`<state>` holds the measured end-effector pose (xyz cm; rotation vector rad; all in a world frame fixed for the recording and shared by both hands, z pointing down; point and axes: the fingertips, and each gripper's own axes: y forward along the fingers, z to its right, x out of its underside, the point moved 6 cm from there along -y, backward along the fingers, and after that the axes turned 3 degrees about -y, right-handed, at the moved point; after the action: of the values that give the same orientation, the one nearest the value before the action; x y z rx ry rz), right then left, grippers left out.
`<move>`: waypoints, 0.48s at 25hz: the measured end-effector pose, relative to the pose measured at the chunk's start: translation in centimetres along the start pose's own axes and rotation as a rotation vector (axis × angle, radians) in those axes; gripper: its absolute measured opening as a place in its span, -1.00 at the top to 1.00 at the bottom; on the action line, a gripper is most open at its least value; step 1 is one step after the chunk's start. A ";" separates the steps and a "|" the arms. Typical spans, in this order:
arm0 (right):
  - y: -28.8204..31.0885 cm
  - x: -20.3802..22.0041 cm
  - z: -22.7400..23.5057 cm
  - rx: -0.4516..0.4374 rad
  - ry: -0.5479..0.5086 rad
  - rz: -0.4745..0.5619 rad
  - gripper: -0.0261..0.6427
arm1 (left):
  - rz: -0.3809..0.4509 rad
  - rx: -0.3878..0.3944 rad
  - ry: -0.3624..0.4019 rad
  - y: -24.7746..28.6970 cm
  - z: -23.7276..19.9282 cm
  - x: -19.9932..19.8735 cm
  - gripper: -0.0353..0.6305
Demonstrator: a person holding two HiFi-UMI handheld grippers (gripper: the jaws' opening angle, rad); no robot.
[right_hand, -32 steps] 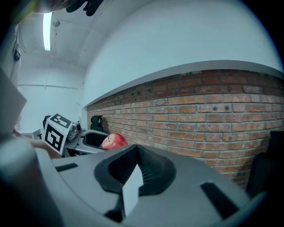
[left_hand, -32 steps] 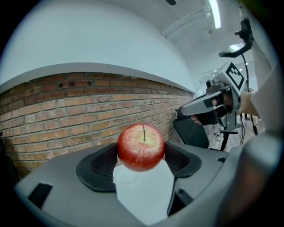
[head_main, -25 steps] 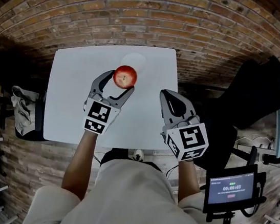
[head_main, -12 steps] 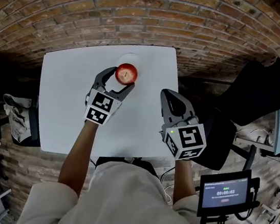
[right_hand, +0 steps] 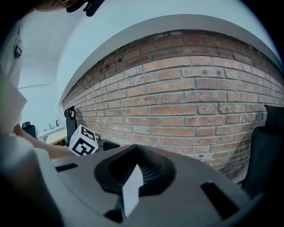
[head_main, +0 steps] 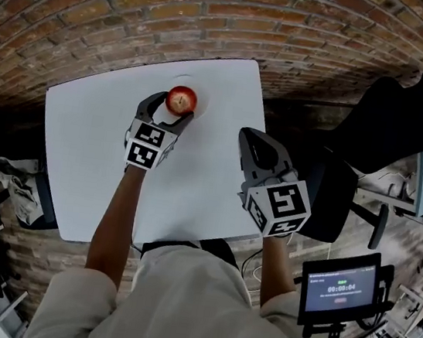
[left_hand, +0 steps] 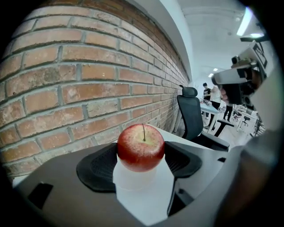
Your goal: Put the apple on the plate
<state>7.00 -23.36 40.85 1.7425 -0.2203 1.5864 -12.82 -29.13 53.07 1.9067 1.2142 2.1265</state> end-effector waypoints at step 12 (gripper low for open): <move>2.1 0.9 0.5 0.002 0.024 -0.043 0.91 | -0.082 0.024 -0.032 4.0 -2.2 2.6 -0.13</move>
<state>6.34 -24.85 42.54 1.7178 -0.1687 1.5762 -13.50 -31.70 57.56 1.8589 1.2936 2.0424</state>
